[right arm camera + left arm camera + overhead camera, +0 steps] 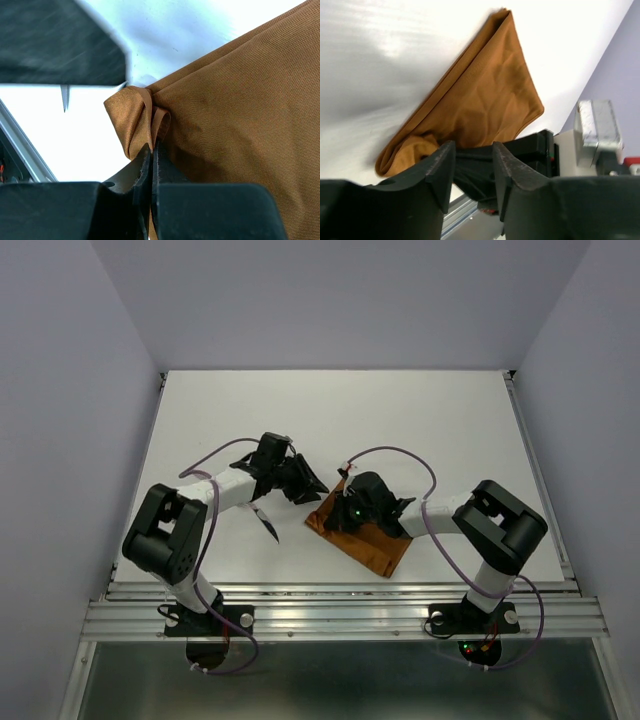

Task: Fold the napkin into a case and place the utensils inside
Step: Fold the 2/3-rectangle-folded napkin at the center of the board.

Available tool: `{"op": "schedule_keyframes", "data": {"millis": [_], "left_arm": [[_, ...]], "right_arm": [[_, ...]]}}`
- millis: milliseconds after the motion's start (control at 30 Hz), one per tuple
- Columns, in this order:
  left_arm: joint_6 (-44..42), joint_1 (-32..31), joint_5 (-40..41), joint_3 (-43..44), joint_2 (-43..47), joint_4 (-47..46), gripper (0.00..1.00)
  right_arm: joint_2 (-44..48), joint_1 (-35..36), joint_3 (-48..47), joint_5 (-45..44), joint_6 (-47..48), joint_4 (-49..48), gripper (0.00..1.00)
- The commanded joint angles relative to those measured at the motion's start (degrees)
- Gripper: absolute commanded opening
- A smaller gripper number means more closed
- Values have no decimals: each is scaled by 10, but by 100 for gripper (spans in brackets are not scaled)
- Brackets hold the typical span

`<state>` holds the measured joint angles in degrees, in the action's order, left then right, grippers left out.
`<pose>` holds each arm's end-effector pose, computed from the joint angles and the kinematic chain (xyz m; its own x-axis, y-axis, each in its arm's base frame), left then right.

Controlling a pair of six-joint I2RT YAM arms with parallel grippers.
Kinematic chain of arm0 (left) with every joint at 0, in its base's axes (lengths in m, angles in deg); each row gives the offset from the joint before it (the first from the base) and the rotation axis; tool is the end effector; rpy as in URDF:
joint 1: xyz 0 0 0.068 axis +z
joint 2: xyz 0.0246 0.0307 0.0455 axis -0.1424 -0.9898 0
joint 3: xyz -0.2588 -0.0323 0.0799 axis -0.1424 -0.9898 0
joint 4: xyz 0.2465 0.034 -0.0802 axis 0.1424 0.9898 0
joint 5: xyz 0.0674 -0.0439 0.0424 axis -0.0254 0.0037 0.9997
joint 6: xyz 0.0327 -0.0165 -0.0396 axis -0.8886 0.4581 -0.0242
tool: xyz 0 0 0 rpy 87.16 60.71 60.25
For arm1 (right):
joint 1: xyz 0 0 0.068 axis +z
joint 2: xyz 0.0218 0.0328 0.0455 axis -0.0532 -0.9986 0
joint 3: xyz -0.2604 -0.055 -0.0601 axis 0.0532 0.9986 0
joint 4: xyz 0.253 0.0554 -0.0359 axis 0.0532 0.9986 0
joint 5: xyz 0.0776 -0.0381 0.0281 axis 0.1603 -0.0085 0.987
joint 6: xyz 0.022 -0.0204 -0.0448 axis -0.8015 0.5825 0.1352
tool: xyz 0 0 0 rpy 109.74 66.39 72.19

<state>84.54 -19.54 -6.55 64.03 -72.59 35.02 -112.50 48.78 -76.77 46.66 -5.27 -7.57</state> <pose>0.2798 -0.1646 0.1914 -0.9156 -0.3608 -0.1776 -0.0949 0.6230 -0.7765 0.2247 0.2429 0.1332 -0.8043 -0.0754 -0.5894 -0.4695 0.6886 0.5526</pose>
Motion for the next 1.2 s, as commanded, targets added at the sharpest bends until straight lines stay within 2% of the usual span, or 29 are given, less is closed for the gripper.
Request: {"op": "schedule_keyframes", "data": {"millis": [0, 33, 100, 133, 267, 400, 433, 867, 1167], "left_arm": [[8, 2, -37, 33, -34, -51, 43], [9, 2, -52, 34, -49, -57, 37], [14, 3, -70, 32, -65, -84, 35], [18, 2, -80, 31, -78, -90, 29], [18, 2, -84, 27, -96, -105, 15], [12, 2, -87, 27, -109, -100, 13], [7, 2, -87, 28, -117, -97, 9], [-42, 2, -79, 17, -164, -54, 7], [-50, 2, -79, 9, -163, -53, 7]], "right_arm": [[16, -4, 12, 8, -6, -25, 1], [17, -4, 12, 9, -6, -26, 1], [18, -4, 12, 12, -6, -27, 1], [18, -4, 12, 12, -6, -27, 1], [17, -4, 12, 12, -8, -27, 1], [21, -4, 14, 12, -7, -26, 1], [23, -4, 14, 10, -8, -26, 1], [67, -20, 19, -21, -15, -25, 1], [63, -38, 19, -24, -16, -24, 1]]}}
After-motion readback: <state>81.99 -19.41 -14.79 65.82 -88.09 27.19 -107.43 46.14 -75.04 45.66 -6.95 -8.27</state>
